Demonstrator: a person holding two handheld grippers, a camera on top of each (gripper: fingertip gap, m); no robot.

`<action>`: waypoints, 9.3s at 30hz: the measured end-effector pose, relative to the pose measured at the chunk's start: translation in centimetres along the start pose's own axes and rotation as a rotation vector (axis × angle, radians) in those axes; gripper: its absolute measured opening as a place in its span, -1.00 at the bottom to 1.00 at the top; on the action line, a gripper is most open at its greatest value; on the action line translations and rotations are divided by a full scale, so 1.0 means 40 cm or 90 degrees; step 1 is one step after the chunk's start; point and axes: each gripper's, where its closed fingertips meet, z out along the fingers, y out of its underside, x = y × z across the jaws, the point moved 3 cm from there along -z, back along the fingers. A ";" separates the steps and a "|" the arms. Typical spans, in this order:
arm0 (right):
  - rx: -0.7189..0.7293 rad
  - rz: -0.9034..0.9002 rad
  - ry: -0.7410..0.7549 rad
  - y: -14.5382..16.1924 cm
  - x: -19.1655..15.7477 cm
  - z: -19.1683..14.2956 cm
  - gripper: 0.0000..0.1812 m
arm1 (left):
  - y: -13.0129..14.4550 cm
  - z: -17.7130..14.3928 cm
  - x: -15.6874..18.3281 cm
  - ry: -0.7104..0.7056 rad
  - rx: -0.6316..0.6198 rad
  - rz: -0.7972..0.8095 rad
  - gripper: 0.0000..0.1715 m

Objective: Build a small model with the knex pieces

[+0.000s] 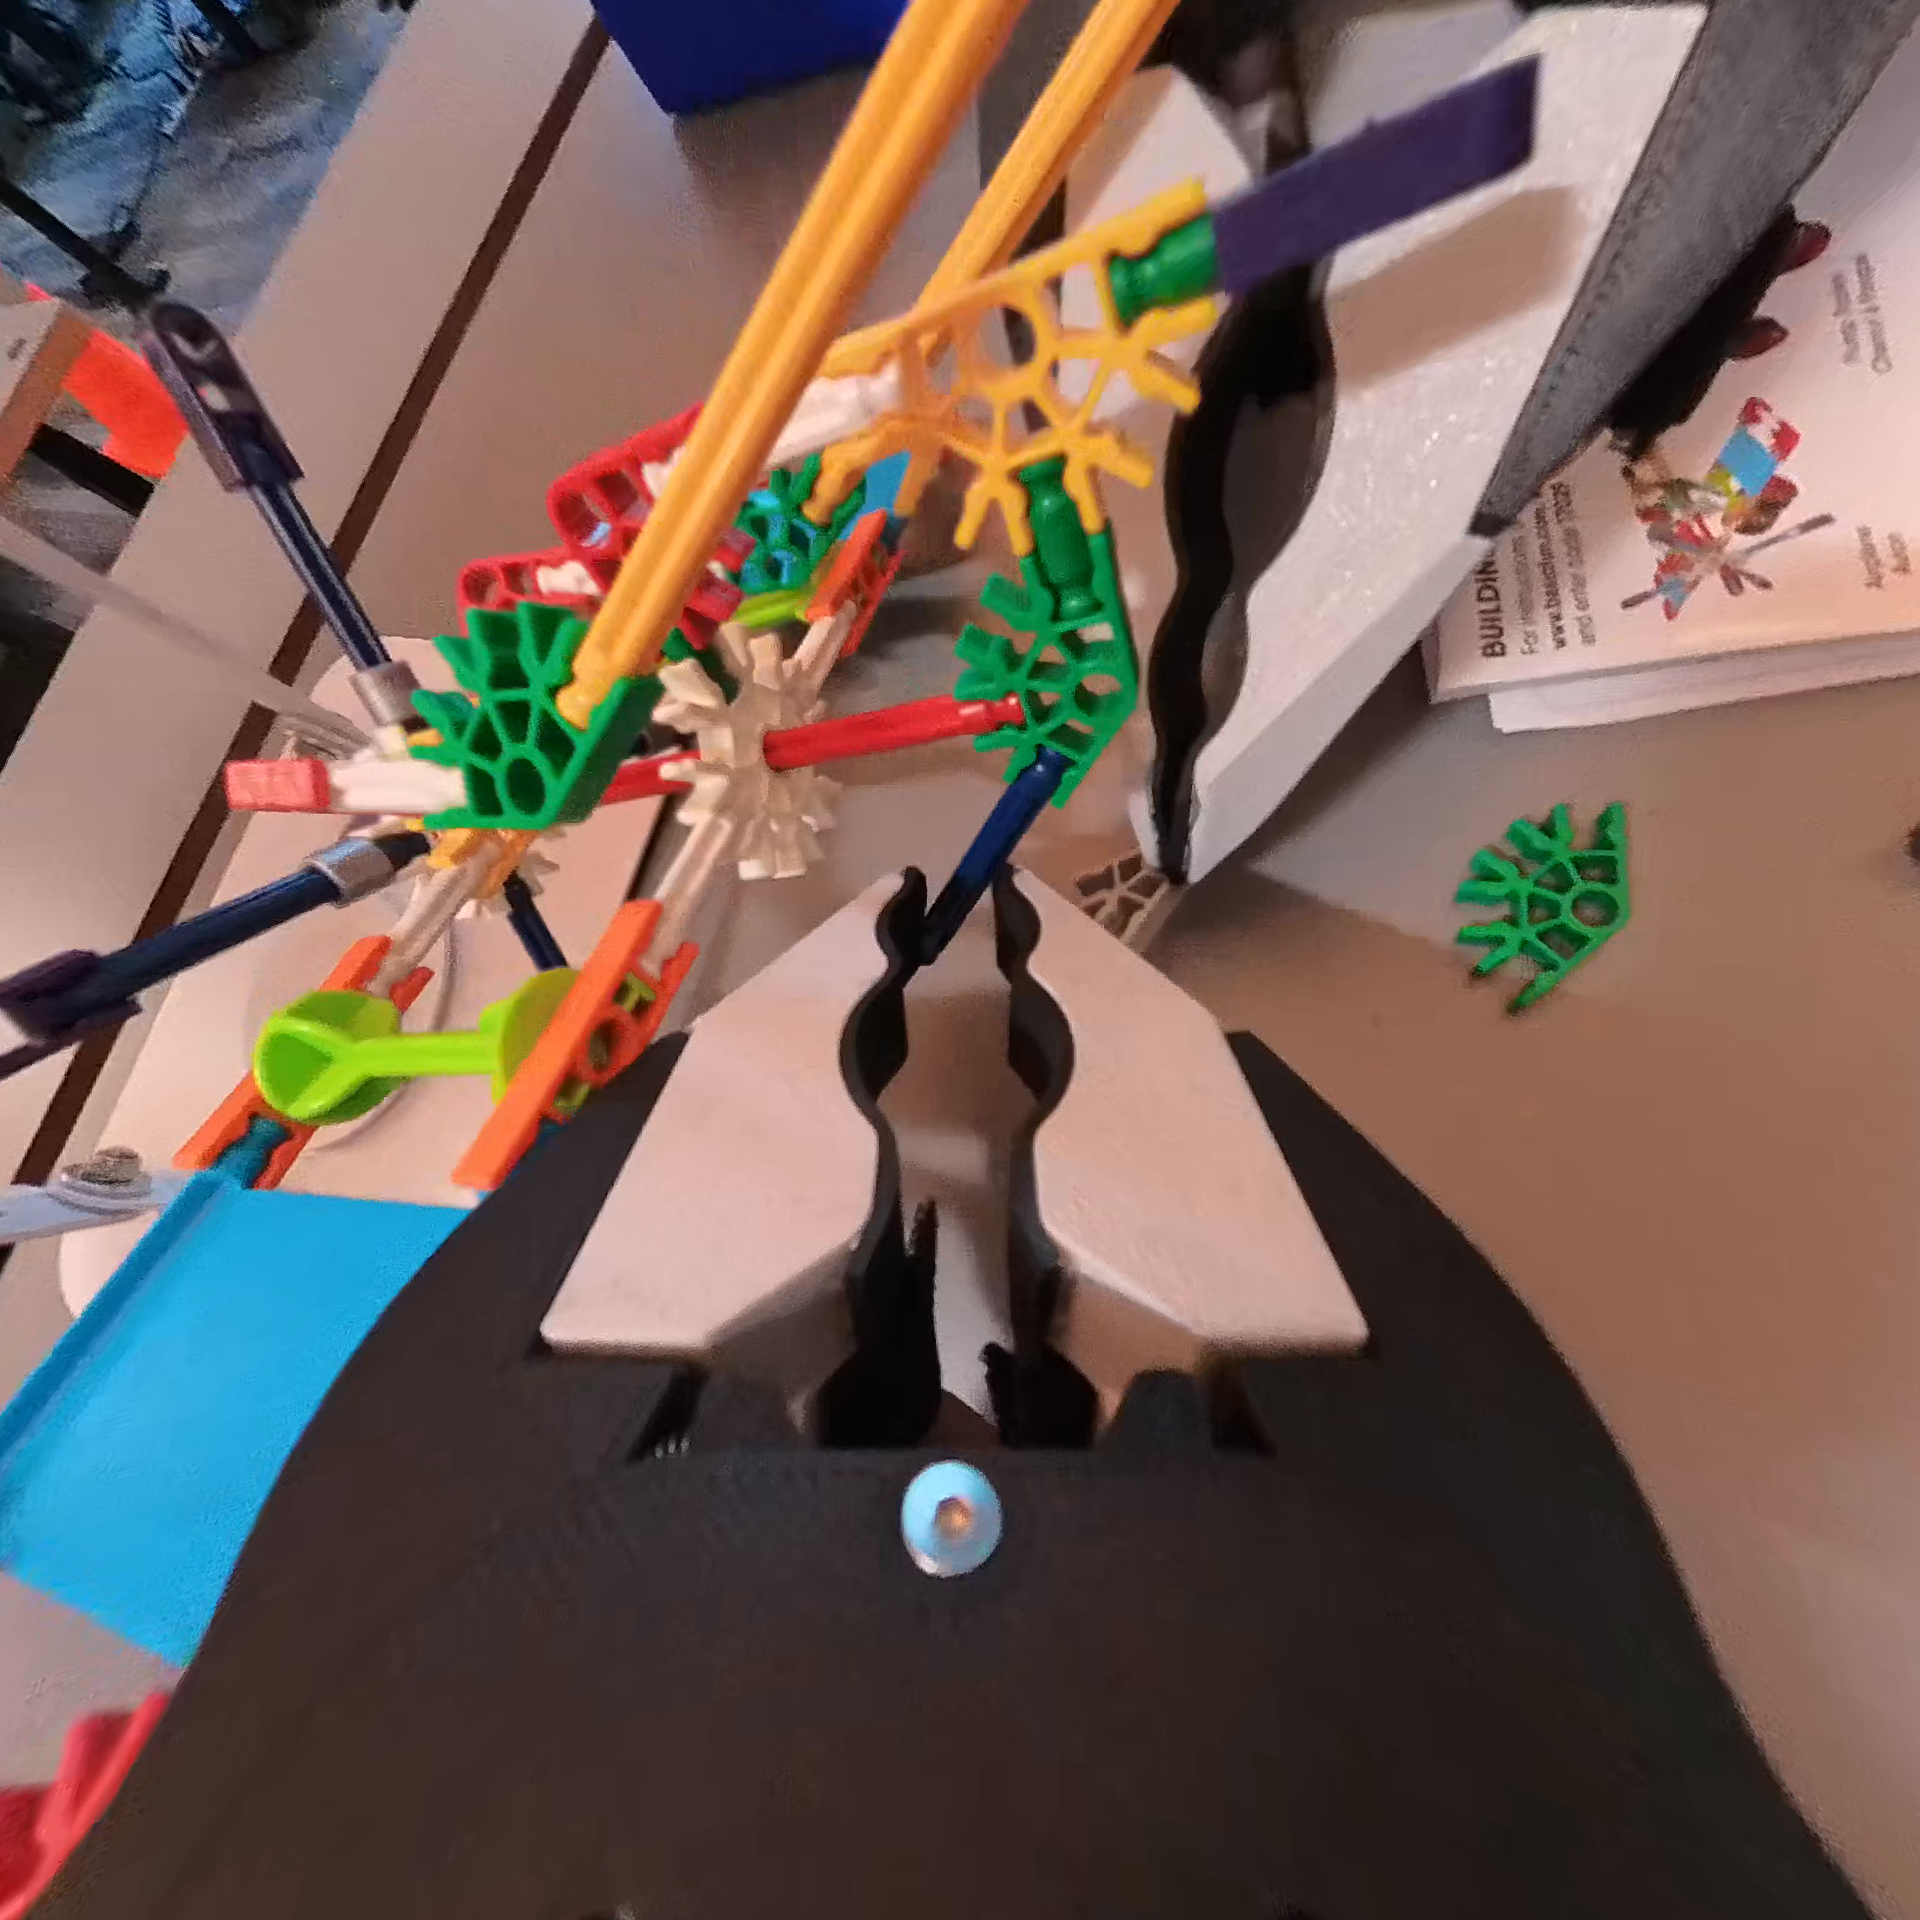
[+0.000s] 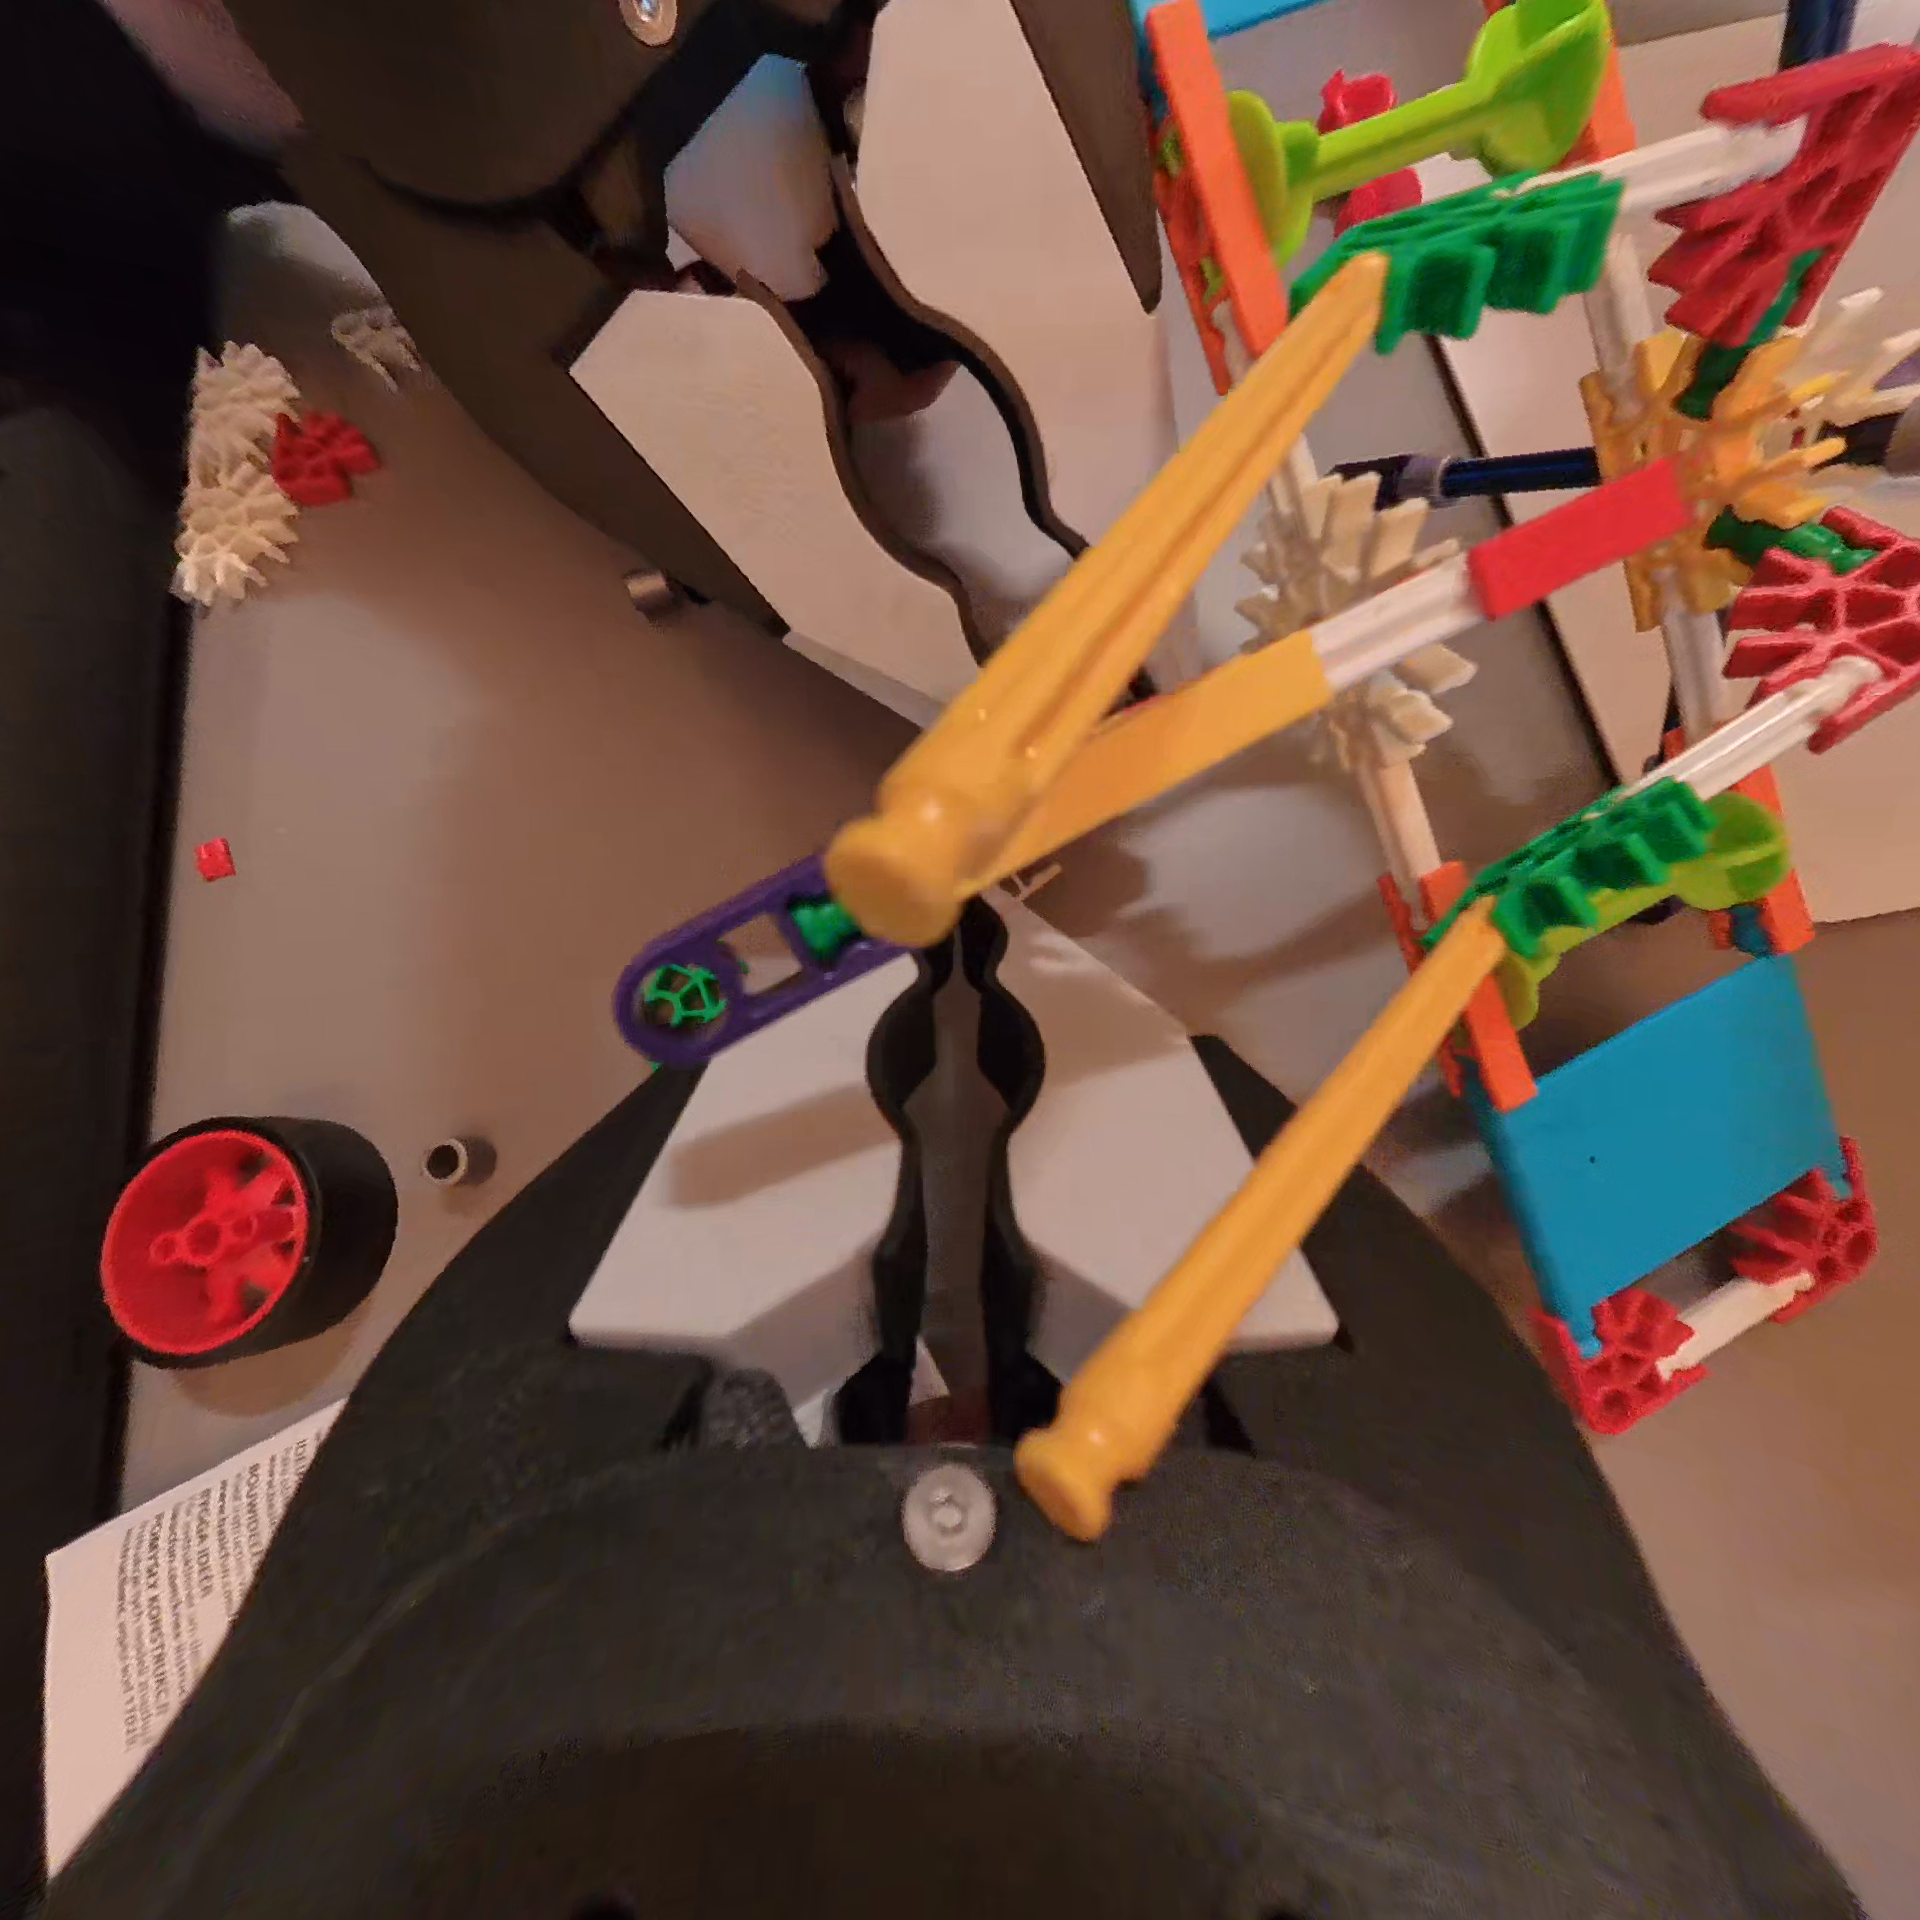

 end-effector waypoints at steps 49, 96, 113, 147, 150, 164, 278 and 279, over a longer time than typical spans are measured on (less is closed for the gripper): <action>0.077 0.076 0.102 -0.044 0.037 0.018 -0.64 | 0.052 -0.069 0.042 -0.005 -0.056 0.184 -0.96; 0.098 0.031 0.269 -0.017 0.132 -0.060 -0.90 | -0.083 -0.033 -0.036 -0.114 0.074 0.136 -0.95; 0.220 0.154 0.228 -0.058 0.147 -0.142 -0.98 | -0.153 -0.161 -0.003 -0.052 0.172 -0.005 -0.95; 0.293 0.225 0.180 -0.103 0.126 -0.170 -0.97 | -0.185 -0.010 0.026 -0.105 0.233 -0.224 -0.96; 0.293 0.228 0.179 -0.102 0.125 -0.170 -0.96 | -0.178 -0.008 0.025 -0.088 0.228 -0.216 -0.95; 0.289 0.236 0.179 -0.102 0.121 -0.165 -0.94 | -0.156 0.007 0.016 -0.074 0.234 -0.218 -0.95; 0.308 0.294 0.116 -0.089 0.108 -0.151 -0.98 | -0.030 0.022 0.136 -0.087 -0.113 -0.040 -0.86; 0.309 0.295 0.113 -0.088 0.108 -0.151 -0.98 | -0.035 0.021 0.138 -0.089 -0.104 -0.030 -0.86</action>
